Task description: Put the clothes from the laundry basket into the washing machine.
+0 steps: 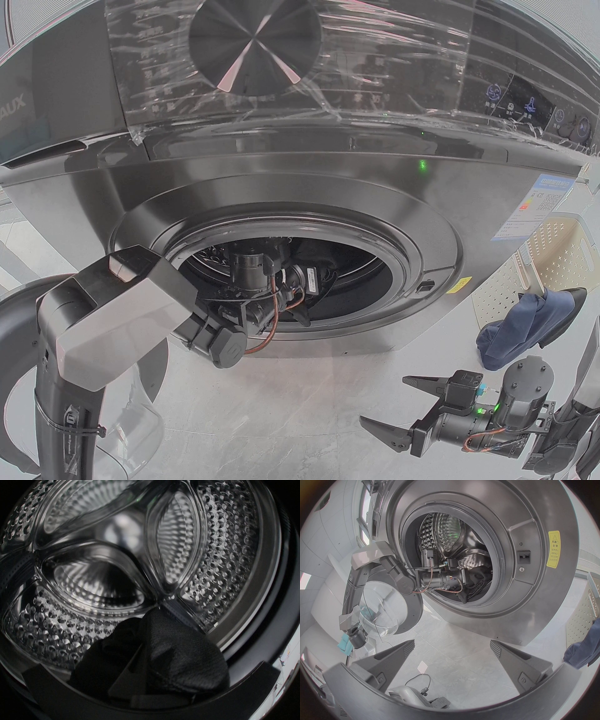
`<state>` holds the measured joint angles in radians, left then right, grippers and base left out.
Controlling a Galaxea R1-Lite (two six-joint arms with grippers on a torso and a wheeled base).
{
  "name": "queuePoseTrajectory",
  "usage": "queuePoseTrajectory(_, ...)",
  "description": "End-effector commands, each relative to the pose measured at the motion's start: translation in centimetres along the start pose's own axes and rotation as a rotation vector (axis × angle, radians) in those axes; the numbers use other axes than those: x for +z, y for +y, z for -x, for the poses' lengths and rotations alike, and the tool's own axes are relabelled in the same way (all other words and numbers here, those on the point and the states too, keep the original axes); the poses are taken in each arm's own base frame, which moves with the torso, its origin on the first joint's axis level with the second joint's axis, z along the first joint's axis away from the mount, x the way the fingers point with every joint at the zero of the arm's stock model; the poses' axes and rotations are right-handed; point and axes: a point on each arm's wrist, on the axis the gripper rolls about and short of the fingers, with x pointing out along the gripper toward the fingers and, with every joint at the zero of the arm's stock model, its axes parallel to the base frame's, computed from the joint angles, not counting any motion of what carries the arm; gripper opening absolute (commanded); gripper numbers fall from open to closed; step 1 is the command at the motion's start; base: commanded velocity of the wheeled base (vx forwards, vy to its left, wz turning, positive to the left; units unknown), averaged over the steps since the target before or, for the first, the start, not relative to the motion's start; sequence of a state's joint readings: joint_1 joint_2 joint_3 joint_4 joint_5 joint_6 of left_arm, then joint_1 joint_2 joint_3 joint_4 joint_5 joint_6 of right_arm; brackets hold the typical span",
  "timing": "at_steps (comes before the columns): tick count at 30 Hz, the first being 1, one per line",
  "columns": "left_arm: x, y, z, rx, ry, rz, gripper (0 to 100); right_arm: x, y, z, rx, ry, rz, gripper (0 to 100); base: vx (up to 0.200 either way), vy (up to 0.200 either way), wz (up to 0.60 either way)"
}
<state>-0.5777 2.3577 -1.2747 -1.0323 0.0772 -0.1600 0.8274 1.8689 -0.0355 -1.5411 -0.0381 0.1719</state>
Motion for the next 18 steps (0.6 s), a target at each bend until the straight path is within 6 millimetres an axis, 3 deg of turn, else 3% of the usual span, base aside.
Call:
queuePoseTrajectory(1,0.5,0.7,-2.1,0.046,-0.074,0.012,0,0.1,0.1,-0.1,0.003,-0.005,0.001,100,0.000,0.000,0.00)
queuePoseTrajectory(7,3.6,1.0,-4.0,0.079,-0.245,0.034,0,0.1,0.1,-0.1,0.003,-0.005,0.001,100,0.000,0.000,0.00)
queuePoseTrajectory(12,4.4,0.7,-4.5,0.078,-0.304,0.042,0,0.1,0.1,-0.1,0.003,-0.005,0.001,100,0.000,0.000,0.00)
queuePoseTrajectory(13,4.3,0.6,-4.5,0.075,-0.305,0.043,100,0.1,0.1,0.0,0.003,-0.005,0.001,100,0.000,0.000,0.00)
queuePoseTrajectory(18,3.9,0.3,-4.1,0.074,-0.284,0.043,100,0.1,0.1,0.0,0.003,-0.007,0.001,100,0.000,0.000,0.00)
